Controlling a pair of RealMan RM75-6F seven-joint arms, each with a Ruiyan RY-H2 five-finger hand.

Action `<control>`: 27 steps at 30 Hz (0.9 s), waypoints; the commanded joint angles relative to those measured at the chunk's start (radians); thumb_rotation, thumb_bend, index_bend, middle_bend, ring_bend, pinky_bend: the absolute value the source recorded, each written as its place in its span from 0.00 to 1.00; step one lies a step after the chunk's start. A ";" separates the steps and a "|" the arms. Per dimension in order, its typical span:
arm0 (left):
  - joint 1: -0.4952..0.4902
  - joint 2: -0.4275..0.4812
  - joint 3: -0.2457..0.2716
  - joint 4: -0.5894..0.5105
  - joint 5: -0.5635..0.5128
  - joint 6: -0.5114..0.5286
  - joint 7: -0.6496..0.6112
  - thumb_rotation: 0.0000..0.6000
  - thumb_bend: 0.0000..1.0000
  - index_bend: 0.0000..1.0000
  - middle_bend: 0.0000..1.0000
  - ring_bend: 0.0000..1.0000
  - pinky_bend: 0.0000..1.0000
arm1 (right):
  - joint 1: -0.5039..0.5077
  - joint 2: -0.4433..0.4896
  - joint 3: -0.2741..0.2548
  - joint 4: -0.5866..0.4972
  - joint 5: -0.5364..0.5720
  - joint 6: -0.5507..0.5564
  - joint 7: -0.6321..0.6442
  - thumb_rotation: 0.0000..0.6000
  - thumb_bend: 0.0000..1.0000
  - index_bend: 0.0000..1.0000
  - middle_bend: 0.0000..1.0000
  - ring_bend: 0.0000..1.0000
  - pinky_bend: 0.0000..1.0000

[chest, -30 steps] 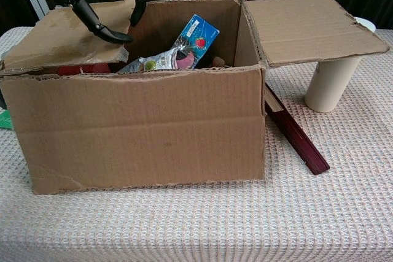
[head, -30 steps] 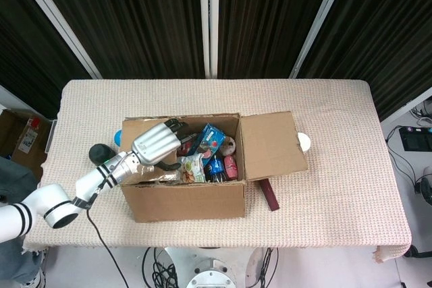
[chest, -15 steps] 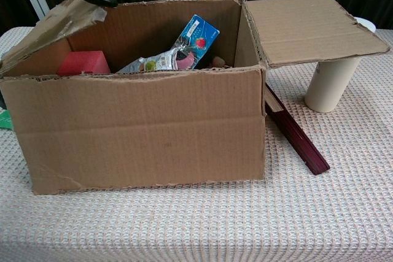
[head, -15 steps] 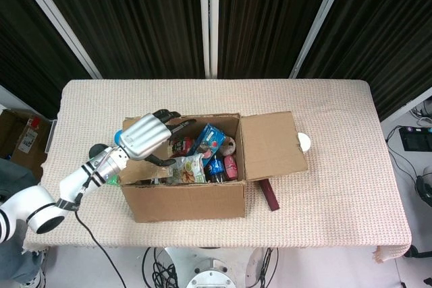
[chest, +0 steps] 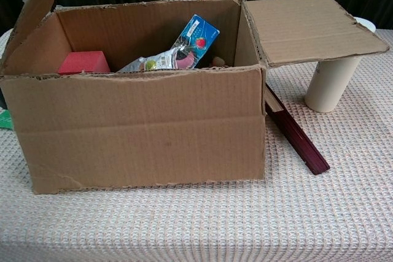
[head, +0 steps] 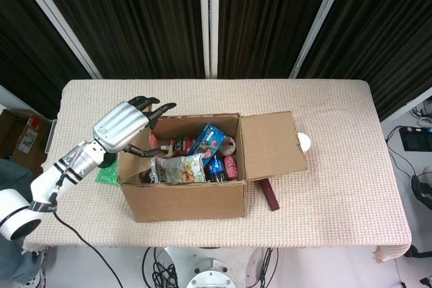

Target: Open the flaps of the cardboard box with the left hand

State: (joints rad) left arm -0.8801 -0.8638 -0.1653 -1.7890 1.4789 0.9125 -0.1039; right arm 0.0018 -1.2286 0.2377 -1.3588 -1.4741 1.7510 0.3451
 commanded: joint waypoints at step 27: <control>0.266 0.169 0.022 0.043 0.001 0.218 -0.141 0.65 0.18 0.01 0.33 0.19 0.24 | 0.012 0.001 -0.012 -0.031 -0.018 -0.002 -0.039 1.00 0.23 0.00 0.00 0.00 0.00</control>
State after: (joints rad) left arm -0.6312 -0.6902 -0.1406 -1.7516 1.4874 1.1100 -0.2315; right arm 0.0141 -1.2282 0.2263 -1.3895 -1.4919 1.7488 0.3063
